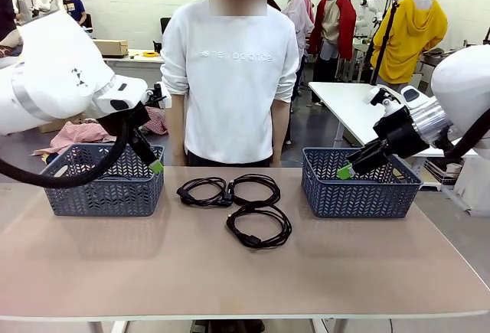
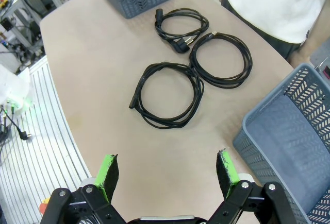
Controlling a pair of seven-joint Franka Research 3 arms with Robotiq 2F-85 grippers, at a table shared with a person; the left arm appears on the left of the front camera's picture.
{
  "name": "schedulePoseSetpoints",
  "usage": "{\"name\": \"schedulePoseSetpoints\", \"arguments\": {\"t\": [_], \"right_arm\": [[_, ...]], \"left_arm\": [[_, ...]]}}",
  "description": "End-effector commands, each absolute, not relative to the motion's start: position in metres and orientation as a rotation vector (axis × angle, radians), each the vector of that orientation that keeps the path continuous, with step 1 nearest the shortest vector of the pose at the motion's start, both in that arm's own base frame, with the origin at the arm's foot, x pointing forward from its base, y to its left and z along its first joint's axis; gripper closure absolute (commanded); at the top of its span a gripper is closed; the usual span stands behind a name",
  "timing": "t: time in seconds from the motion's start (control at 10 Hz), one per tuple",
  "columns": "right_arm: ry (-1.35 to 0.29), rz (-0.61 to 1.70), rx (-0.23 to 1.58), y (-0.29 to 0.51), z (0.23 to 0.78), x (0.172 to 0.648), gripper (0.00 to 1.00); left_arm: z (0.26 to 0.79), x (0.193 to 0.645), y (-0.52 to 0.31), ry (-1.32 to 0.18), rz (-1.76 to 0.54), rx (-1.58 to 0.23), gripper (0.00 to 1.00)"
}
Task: Organize the cables according to human instructions.
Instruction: Pick up a bundle of cables and place it in the basket indicated by the human.
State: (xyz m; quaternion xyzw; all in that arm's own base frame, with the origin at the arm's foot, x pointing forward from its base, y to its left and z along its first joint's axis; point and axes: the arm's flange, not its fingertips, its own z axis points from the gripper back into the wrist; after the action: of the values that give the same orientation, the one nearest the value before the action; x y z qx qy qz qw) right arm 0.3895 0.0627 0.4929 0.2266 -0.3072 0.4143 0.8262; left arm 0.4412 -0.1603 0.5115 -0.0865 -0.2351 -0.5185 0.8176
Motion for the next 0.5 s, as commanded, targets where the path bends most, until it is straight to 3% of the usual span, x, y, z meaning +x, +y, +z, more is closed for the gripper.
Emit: {"name": "schedulePoseSetpoints", "arguments": {"t": [0.0, 0.4], "right_arm": [[-0.677, 0.901, 0.496, 0.062, 0.493, 0.393, 0.00], [-0.677, 0.901, 0.496, 0.062, 0.493, 0.393, 0.00]], "left_arm": [[0.501, 0.421, -0.152, -0.536, -1.148, -0.255, 0.00], [0.486, 0.386, -0.152, -0.527, -1.150, -0.351, 0.00]]}}
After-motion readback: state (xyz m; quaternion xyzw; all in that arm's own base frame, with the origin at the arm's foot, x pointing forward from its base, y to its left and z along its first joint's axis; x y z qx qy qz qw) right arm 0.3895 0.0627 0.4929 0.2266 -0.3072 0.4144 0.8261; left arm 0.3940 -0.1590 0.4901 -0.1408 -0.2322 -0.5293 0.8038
